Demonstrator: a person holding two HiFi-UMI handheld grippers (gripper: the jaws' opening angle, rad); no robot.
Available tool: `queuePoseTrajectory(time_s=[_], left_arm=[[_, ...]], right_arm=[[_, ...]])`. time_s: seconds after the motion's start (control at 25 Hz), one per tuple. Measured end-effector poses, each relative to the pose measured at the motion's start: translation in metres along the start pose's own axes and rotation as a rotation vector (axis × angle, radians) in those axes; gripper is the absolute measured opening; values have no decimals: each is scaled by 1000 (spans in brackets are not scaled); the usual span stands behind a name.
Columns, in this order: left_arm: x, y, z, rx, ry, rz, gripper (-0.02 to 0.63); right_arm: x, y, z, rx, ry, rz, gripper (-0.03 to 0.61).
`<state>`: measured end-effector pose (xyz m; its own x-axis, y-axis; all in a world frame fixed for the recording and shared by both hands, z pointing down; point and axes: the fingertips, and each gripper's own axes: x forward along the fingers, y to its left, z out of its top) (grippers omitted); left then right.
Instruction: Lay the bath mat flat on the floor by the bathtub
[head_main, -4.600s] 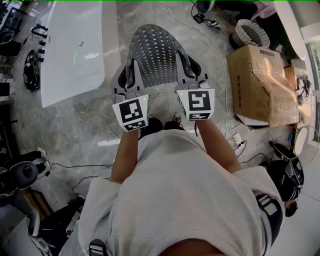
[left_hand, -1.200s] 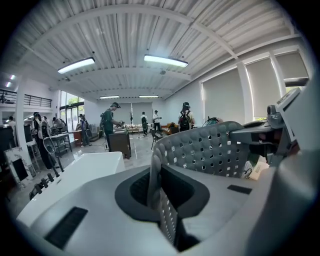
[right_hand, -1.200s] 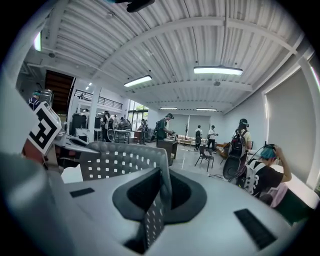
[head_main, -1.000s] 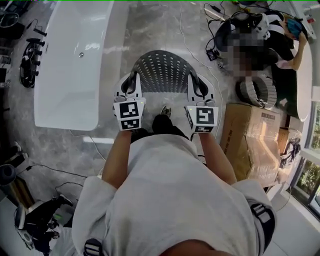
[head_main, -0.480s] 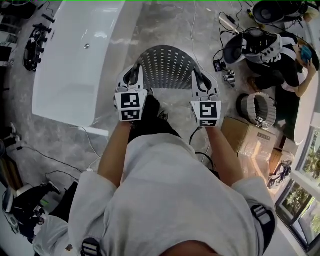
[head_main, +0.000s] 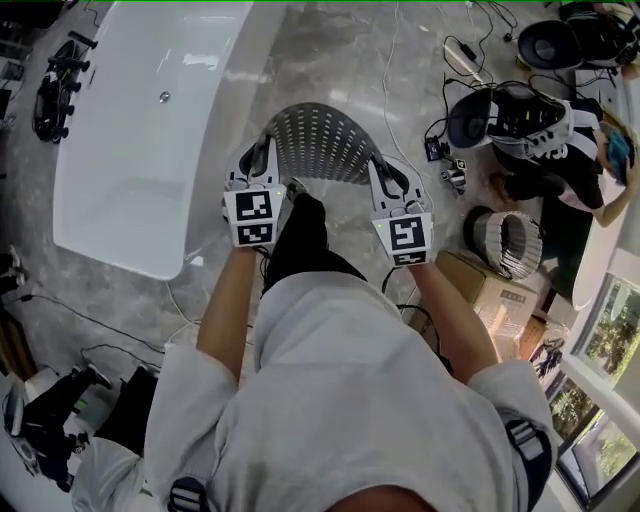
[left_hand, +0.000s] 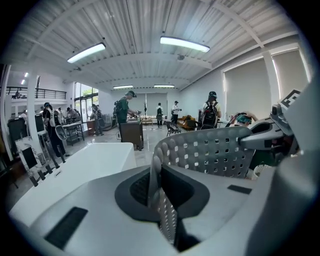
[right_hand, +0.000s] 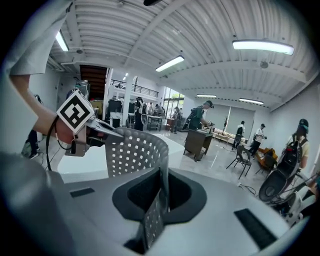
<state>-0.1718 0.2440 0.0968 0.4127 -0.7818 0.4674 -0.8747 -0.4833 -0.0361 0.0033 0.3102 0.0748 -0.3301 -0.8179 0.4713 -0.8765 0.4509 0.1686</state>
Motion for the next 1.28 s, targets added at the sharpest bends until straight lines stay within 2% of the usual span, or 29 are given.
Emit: queuePoseTrajectory(time_s=[0.32,0.48,0.6,0.8,1.04,1.28], left_arm=[[67,28,-31,-63,58,22,25],[90,42,-49,-66,79,10,25],[104,49,-63,-87,97,9,25],[125,55,-82,-80,133,15,25],[144,66,-118,-92,191,50,25],[155,76,-155,-77,250,102,25]], right_arm=[[74,-5,-27,-75,102,152,23],[109,-8,-44,-59,164,179,23],[127,-6,-55,-97,203,203,23],[152,-1,-70,-213,222,255,23],[185,3,-98,-233,234,319,23],[200,25,-134,-323,226,451,23]])
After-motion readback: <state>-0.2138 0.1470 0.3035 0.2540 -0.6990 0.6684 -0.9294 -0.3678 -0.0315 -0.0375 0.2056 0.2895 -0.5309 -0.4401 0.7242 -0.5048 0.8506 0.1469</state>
